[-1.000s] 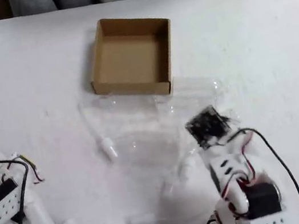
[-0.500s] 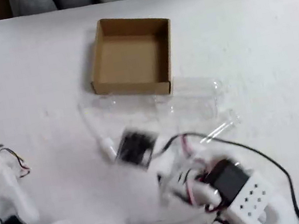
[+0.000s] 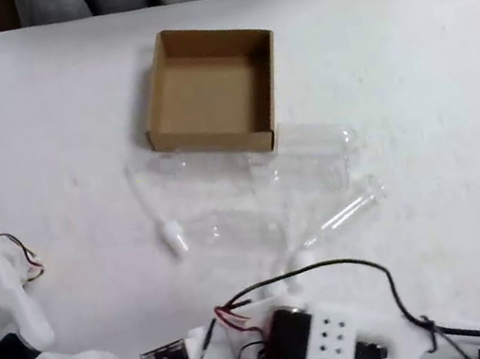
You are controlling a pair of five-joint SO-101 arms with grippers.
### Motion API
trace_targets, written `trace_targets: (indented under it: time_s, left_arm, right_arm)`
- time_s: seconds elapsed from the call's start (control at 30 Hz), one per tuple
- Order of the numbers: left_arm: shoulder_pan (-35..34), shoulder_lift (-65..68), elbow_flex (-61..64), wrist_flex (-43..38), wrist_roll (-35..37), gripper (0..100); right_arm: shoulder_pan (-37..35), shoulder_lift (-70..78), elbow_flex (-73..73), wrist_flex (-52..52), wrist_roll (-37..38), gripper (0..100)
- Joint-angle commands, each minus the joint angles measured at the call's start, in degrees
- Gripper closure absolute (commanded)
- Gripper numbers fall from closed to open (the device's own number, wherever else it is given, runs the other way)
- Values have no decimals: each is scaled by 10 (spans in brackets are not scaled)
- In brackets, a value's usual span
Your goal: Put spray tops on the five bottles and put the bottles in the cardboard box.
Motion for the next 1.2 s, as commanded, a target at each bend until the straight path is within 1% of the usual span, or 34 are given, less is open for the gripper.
trace_targets:
  time_s: [0.0,0.1,0.2,0.33,0.4,0.47,0.57,0.6,0.67,0.7,0.83,0.9,0.97,1.03,1.17]
  left_arm:
    - [-3,0,-32,5,-2,932]
    - [-3,0,-32,5,-2,932]
    - [-3,0,-32,5,-2,932]
    - [-3,0,-32,5,-2,932]
    - [-3,0,-32,5,-2,932]
    - [-3,0,-32,5,-2,932]
    - [-3,0,-32,5,-2,932]
    - [-3,0,-32,5,-2,932]
    - [-3,0,-32,5,-2,932]
    - [-3,0,-32,5,-2,932]
    - [-3,0,-32,5,-2,932]
    - [-3,0,-32,5,-2,932]
    - [-3,0,-32,5,-2,932]
    - [-3,0,-32,5,-2,932]
    - [-3,0,-32,5,-2,932]
  right_arm:
    - [-5,45,12,-65,3,822]
    - [-5,85,26,-105,2,823]
    - [-5,112,26,-115,1,824]
    - [-25,143,29,-145,-47,826]
    - [-30,155,27,-146,-59,827]
    - [-29,160,25,-146,-58,868]
    - [-29,148,25,-145,-58,985]
    - [-27,142,25,-145,-58,985]
    - [-3,124,25,-144,-58,964]
    - [18,114,25,-145,-58,975]
    - [145,71,-10,-148,-67,982]
    - [210,62,-36,-160,-111,982]
    - [258,60,-47,-188,-161,981]
    - [274,61,-45,-218,-188,981]
    - [263,61,-29,-249,-188,981]
